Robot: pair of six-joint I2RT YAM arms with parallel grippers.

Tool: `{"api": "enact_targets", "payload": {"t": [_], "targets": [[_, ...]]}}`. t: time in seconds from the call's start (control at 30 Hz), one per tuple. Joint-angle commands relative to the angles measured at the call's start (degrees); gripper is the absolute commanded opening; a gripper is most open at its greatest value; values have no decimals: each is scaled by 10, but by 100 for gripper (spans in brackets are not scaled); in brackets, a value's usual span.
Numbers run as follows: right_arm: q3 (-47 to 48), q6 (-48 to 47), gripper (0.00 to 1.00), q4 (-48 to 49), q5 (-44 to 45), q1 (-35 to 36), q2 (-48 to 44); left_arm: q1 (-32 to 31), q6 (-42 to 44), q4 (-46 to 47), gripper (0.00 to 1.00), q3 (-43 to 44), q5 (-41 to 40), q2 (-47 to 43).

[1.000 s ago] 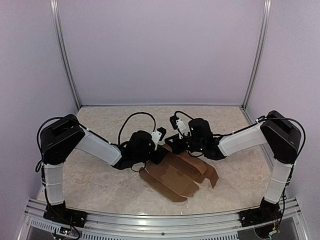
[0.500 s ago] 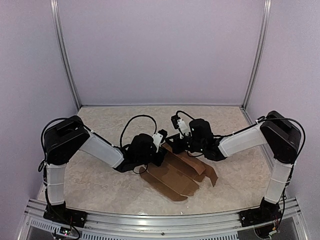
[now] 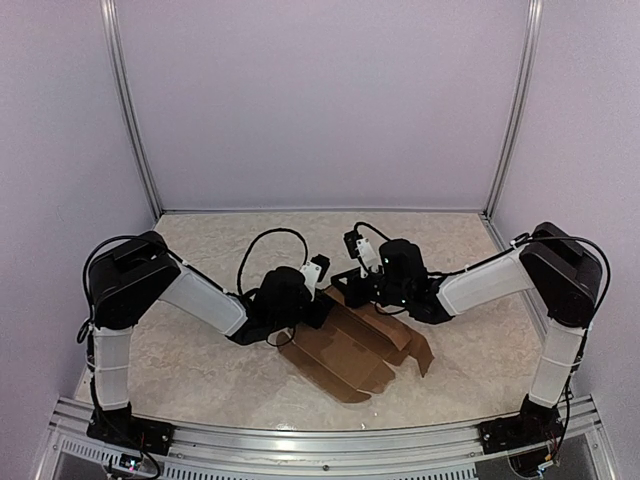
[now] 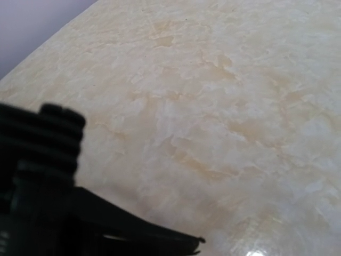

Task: Fold the paper box

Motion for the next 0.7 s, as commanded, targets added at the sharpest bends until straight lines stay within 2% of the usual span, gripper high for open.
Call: {"api": "enact_targets", "payload": {"t": [0.0,0.1,0.13,0.23,0.33,0.6,0.67], "targets": [[-26,12,0,-45,2,7,22,1,-4,15,42,19,-6,23],[-28,12,0,-45,3,7,21,1,-6,18,41,23,-4,31],[-28,12,0,-45,4,7,20,1,-6,18,37,23,-4,34],[-29,15,0,-42,4,7,21,1,-4,22,14,24,-2,38],[-31,18,0,-39,3,8,23,1,-4,24,0,24,-1,40],[-27,19,0,-42,1,7,24,1,-3,19,0,21,-6,36],[-26,19,0,-42,0,7,24,0,-4,16,13,18,-10,33]]}}
